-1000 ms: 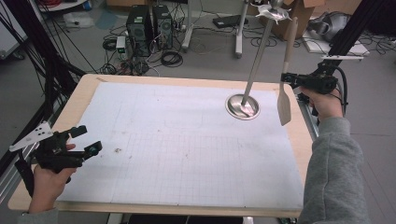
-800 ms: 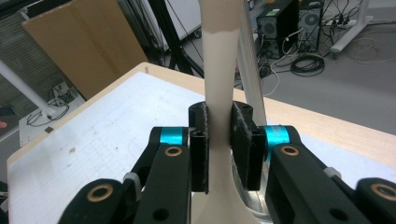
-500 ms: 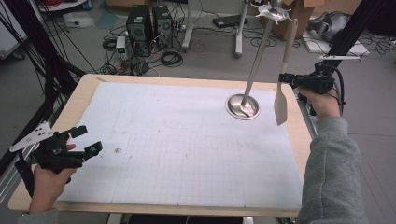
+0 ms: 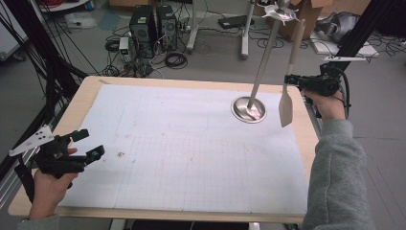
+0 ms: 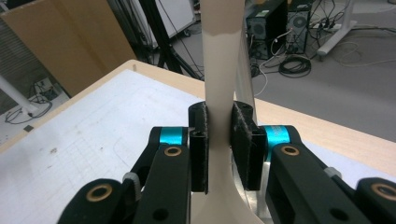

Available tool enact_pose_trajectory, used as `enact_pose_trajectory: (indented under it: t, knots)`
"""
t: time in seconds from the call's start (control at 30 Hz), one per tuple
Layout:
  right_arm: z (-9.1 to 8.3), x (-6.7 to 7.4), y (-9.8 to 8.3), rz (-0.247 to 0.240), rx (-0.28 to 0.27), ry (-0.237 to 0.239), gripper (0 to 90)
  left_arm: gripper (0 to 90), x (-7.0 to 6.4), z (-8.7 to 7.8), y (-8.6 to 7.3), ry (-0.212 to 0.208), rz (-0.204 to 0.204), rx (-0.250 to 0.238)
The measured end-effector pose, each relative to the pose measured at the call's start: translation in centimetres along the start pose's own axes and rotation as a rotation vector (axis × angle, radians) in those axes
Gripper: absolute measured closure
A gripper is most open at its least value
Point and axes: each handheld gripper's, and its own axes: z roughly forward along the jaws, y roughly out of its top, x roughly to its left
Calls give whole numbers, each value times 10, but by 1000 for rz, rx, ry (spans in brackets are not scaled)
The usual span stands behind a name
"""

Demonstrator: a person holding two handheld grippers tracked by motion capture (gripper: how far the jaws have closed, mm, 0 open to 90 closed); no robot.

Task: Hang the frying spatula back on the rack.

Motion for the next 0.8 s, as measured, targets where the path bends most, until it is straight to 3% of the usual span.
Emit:
enact_pose_trajectory:
  t: [0.17, 0.4, 0.63, 0.73, 0.8]
  knots:
    - [1, 1, 0, -9, -1, -23, 763, 18, 0, 0, 0, 2, 1, 1]
    - [1, 1, -2, -1, -12, -31, 630, 17, 0, -2, -1, 5, 1, 2]
    - [-2, 7, 0, -23, -36, -31, 278, 17, -1, -1, 0, 1, 4, 0]
    - [-4, 10, -1, -29, -60, -42, 180, 17, -1, 0, 1, -2, 7, -1]
    - [-5, 13, -3, -46, -86, -46, 161, 18, 0, 0, 1, -6, 3, -2]
